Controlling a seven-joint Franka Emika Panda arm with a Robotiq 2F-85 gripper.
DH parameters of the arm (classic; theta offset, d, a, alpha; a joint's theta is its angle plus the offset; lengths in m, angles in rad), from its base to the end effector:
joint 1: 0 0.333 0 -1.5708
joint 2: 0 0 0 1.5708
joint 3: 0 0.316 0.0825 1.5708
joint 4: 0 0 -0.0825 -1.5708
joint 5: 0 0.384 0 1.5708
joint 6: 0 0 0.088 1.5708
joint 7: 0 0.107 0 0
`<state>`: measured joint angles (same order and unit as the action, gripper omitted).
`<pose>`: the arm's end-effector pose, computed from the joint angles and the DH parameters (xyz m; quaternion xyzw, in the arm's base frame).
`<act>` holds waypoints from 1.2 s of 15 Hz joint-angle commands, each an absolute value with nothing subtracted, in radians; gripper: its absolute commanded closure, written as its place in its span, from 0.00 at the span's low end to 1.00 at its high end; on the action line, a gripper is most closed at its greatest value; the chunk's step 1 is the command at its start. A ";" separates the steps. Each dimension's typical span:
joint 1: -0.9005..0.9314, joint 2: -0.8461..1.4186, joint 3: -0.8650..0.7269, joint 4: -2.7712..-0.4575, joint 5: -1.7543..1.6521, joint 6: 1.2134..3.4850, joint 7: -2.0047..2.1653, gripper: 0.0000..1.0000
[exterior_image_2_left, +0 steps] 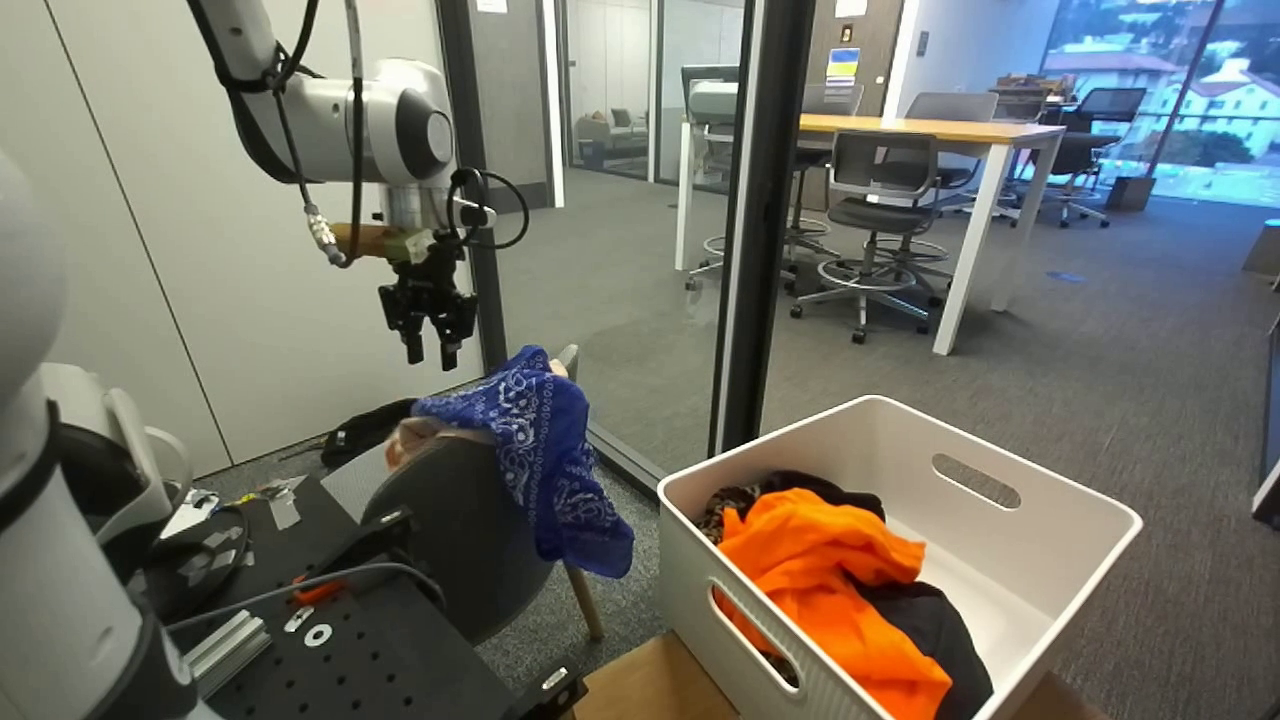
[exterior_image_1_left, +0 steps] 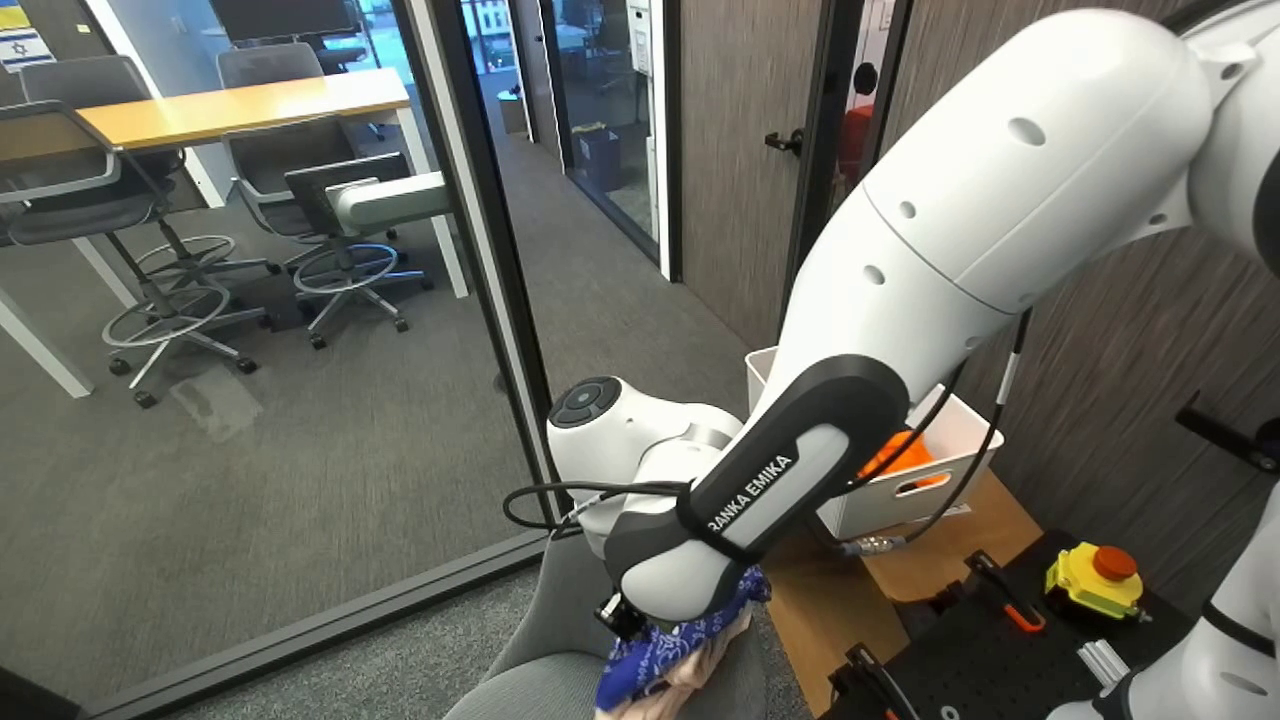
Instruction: Pick up the peach shirt and blue bandana from the bin and put them on the back of the chair
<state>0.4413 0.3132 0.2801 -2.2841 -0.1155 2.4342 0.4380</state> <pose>0.3853 0.3437 0.2089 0.9802 0.1836 -0.0664 0.0328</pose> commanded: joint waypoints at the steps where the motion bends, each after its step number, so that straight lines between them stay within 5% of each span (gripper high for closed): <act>1: 0.430 0.307 0.276 -2.266 -0.084 2.398 0.407 0.09; 3: 0.424 0.301 0.274 -2.270 -0.081 2.392 0.407 0.00; 8: 0.373 0.216 0.285 -2.310 -0.027 2.298 0.331 0.00; 18: 0.301 -0.304 0.271 -2.497 0.114 1.910 0.122 0.00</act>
